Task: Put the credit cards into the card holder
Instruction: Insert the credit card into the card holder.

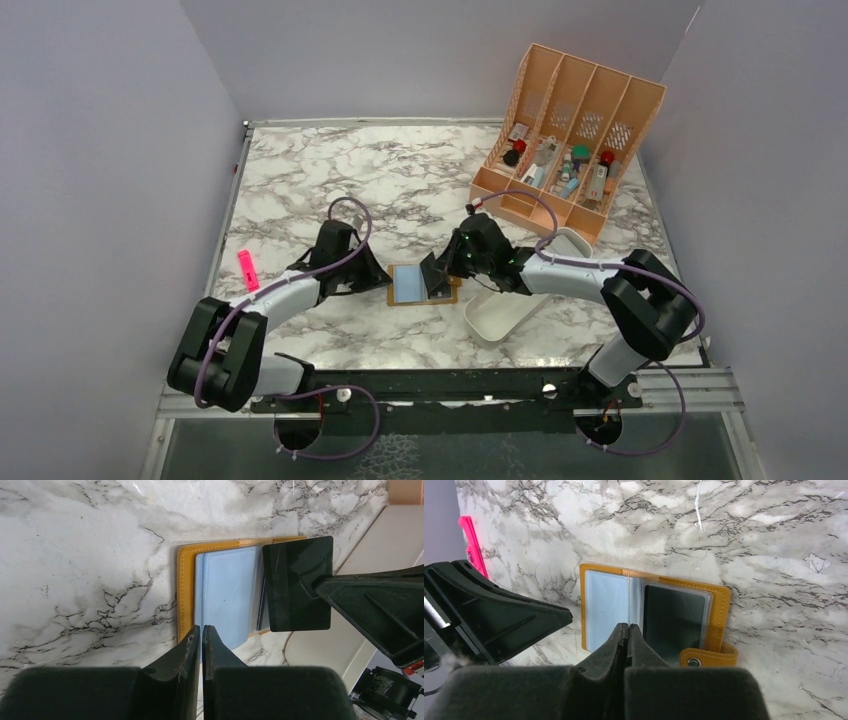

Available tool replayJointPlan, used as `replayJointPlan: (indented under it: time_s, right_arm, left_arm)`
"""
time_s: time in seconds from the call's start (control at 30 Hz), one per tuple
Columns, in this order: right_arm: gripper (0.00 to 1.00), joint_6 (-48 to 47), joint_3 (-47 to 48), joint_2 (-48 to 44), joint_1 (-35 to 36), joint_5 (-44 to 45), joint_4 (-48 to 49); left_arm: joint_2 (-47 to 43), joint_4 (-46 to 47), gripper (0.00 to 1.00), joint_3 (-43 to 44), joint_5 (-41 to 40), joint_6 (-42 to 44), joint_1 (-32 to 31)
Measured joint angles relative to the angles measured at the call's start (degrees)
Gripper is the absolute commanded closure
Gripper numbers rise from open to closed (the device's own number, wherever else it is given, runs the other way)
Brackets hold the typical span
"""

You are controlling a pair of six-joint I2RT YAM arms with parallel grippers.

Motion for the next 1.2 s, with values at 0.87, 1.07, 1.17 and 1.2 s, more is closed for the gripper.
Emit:
replayJointPlan:
  time_s: [0.87,1.07,1.17,1.2]
  right_arm:
    - [0.99,0.55,-2.34,3.34,0.00,-3.17,7.02]
    - [0.99,-1.95,-3.67,3.52,-0.13,-4.44,9.90]
    - [0.99,-2.49,-4.02,4.09,-0.24,-5.64,11.85]
    - [0.99,-2.58,-4.13,4.26,-0.28,-6.10,12.48]
  left_arm:
    - [4.81,1.60,0.90,-0.09,-0.42,1.05,-0.59]
    - [4.79,1.33,0.90,-0.02,-1.75,1.73,-0.85]
    - [4.55,0.92,0.90,0.07,-2.32,1.79,-1.11]
    - [4.46,0.76,0.90,0.09,-2.51,1.79,-1.20]
